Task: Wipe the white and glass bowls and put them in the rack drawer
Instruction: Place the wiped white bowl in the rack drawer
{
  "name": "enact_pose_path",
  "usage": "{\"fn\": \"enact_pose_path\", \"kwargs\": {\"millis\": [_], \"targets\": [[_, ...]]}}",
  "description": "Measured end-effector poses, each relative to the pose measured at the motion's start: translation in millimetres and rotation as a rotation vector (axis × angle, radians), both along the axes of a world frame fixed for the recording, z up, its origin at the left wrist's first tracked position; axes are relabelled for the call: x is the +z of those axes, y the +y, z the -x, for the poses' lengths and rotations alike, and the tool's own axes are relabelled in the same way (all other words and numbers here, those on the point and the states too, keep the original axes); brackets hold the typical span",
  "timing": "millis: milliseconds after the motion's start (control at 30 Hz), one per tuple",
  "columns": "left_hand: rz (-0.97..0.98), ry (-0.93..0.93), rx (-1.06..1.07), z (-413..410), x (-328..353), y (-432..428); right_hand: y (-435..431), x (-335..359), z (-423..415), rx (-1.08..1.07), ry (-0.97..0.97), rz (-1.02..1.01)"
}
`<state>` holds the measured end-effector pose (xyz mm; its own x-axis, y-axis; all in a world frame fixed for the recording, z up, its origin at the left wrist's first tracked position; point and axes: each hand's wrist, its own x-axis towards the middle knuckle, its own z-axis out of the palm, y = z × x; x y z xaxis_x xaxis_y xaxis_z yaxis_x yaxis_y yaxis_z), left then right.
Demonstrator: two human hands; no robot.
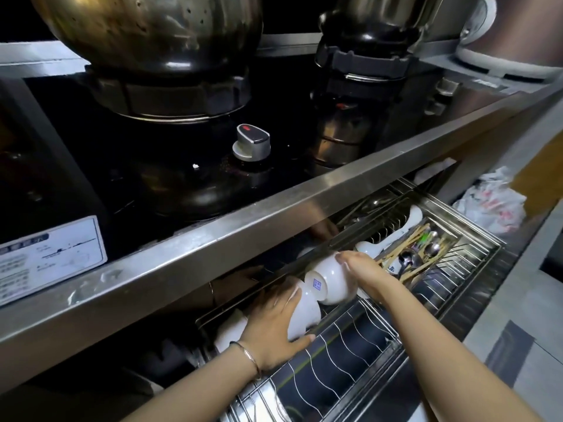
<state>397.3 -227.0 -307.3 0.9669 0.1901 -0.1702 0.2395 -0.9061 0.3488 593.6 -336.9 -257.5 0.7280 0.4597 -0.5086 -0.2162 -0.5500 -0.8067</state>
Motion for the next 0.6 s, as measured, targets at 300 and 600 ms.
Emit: {"fn": "enact_pose_path", "kwargs": {"millis": [300,600], "targets": [[-0.056,-0.029,-0.024,21.2,-1.7,-1.6,9.6,-7.8,16.0,0.107,0.123,-0.019],[-0.008,-0.031,0.005,14.8,2.7,-4.7,11.9,-32.1,23.8,0.241,0.165,0.021]]}}
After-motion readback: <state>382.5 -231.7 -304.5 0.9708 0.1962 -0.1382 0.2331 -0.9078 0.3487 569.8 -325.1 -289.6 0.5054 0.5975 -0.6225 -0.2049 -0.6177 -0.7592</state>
